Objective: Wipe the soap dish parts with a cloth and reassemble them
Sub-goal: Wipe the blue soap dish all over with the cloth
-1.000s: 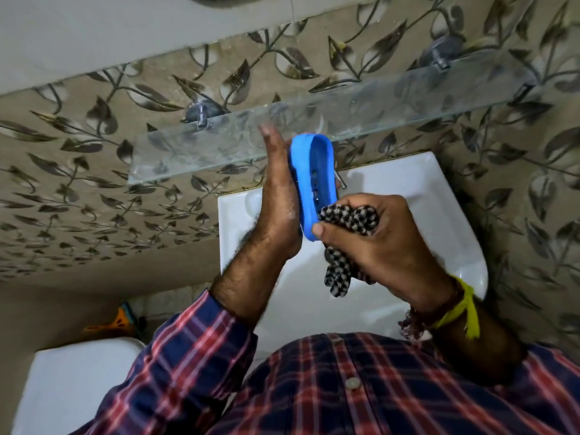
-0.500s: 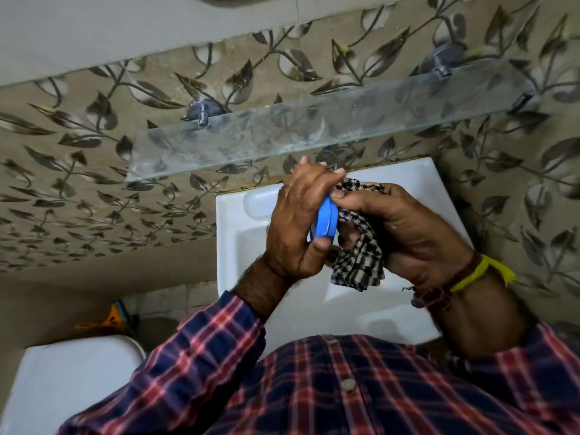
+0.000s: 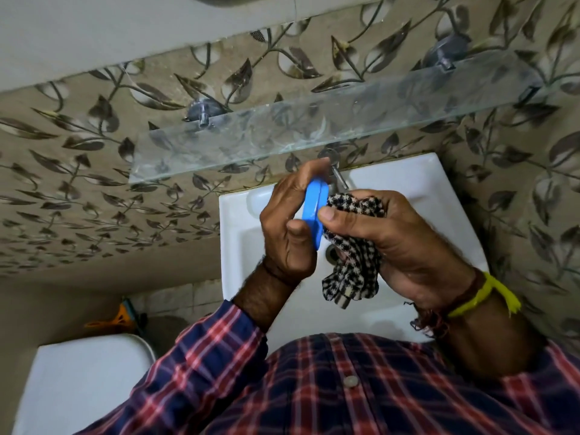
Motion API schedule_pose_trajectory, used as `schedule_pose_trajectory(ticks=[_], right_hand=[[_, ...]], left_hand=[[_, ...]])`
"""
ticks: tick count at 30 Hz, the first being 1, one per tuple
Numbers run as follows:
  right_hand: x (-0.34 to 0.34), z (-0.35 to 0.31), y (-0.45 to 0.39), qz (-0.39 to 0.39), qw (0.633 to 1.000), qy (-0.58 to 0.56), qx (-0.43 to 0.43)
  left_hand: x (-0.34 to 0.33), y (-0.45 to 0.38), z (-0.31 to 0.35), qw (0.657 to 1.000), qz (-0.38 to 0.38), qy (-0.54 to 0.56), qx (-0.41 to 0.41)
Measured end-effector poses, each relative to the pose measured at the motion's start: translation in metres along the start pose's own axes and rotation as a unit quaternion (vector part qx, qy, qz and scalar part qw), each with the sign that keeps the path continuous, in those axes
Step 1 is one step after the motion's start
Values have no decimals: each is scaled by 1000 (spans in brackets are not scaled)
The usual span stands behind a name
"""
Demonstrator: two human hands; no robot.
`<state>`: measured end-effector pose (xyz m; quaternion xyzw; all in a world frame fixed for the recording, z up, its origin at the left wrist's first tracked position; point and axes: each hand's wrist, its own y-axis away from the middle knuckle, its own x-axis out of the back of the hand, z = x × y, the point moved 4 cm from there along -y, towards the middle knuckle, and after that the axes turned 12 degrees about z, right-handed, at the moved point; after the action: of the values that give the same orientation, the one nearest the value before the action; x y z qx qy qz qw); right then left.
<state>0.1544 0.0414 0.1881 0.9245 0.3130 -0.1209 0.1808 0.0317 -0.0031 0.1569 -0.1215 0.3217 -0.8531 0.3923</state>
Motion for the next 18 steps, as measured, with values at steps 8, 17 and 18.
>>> schedule_pose_trajectory(ticks=[8,17,18], right_hand=[[3,-1,-4,50,996,-67,-21],[3,-3,-4,63,987,117,95],[1,-5,-2,47,979,157,121]], left_hand=[[-10,-2,-5,981,-79,21,174],[-21,17,-10,900,-107,156,394],[-20,18,-13,891,-92,168,412]])
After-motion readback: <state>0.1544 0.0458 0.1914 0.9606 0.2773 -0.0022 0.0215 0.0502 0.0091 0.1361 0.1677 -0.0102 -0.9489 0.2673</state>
